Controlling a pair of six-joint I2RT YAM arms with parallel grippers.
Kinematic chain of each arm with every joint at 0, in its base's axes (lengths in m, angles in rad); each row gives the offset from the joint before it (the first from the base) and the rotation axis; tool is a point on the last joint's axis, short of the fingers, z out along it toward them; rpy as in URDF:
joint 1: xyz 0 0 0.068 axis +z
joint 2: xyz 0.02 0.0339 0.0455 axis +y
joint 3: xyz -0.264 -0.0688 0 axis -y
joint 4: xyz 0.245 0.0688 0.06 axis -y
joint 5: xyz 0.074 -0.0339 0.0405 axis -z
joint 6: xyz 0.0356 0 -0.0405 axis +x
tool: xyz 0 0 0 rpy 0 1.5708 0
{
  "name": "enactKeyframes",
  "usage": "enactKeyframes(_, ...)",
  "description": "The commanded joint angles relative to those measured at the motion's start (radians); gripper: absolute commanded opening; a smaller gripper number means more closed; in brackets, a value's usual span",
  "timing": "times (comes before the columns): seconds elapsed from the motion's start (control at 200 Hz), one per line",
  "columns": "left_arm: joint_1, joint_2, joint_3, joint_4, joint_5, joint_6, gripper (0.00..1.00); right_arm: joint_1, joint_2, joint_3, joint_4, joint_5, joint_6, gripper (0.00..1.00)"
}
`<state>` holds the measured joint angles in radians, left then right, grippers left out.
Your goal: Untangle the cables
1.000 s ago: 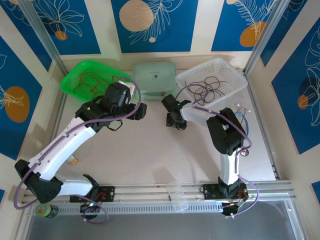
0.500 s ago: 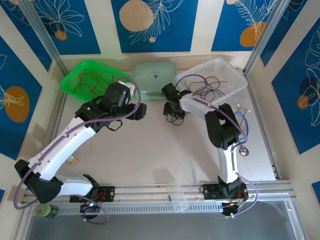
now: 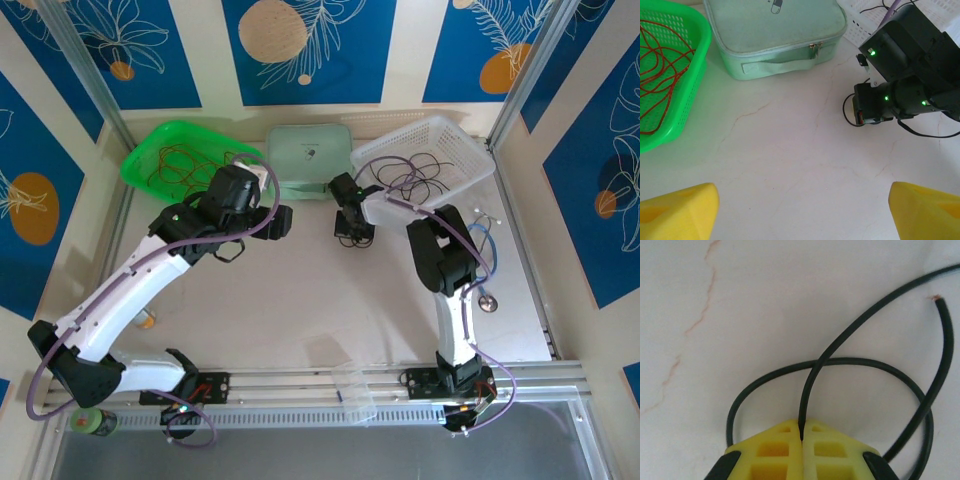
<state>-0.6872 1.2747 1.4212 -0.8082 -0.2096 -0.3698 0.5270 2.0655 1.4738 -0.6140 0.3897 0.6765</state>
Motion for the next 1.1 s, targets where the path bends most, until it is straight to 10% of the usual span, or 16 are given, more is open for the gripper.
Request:
enactKeyframes(0.0, 0.01, -0.008, 0.038, -0.009, 0.017, -0.014, 0.87, 0.019, -0.11, -0.024, -0.027, -0.053, -0.02, 0.0)
enactKeyframes(0.295, 0.011, -0.023, 0.038, -0.015, -0.018, 0.002, 0.88, -0.004, -0.402, 0.104, -0.155, -0.042, -0.119, 0.0)
enactKeyframes(0.585, 0.009, -0.034, 0.03, -0.016, -0.024, -0.004, 0.87, -0.251, -0.457, 0.3, -0.14, -0.187, -0.193, 0.0)
enactKeyframes(1.095, 0.012, -0.132, -0.071, 0.048, -0.086, -0.002, 0.92, -0.517, 0.118, 0.73, -0.221, -0.217, -0.207, 0.0)
